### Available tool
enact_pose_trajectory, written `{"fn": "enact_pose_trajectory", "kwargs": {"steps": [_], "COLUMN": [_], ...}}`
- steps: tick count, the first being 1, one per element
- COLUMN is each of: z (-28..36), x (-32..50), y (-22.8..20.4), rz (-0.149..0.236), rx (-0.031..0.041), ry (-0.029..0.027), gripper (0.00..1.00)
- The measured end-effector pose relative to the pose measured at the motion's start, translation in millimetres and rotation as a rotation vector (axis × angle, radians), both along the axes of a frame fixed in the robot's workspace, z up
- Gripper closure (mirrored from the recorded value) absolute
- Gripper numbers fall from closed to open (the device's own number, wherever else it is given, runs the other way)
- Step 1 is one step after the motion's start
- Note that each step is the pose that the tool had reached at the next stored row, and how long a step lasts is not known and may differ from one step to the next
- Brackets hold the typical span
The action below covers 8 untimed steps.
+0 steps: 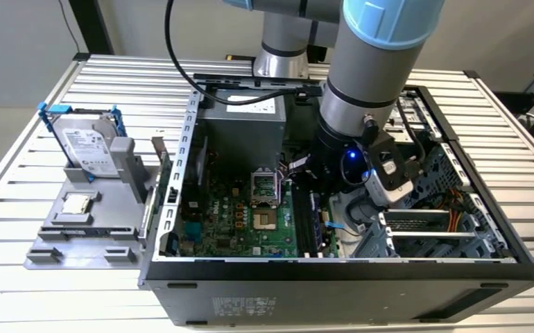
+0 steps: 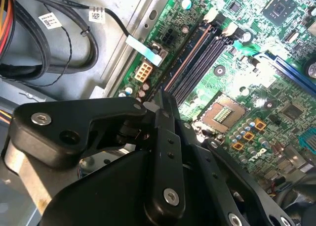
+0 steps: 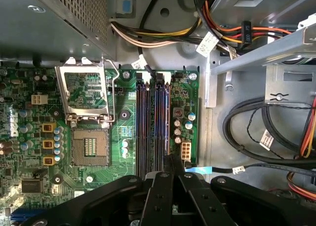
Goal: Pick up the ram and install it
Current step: 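Press down the ram until it locks into place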
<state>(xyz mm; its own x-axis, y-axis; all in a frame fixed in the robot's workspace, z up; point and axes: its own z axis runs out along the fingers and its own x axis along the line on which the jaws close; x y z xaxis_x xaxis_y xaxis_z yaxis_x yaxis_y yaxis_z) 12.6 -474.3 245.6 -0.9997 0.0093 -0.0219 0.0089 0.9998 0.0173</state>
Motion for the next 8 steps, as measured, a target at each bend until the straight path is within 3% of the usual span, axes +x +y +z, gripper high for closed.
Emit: {"fn": "enact_pose_trajectory", "kwargs": {"steps": [8], "z": [0.0], "x": [0.0], "y": [0.0], "rz": [0.013], "rx": [-0.0001], "ry": [0.0], "gripper": [1.0]}}
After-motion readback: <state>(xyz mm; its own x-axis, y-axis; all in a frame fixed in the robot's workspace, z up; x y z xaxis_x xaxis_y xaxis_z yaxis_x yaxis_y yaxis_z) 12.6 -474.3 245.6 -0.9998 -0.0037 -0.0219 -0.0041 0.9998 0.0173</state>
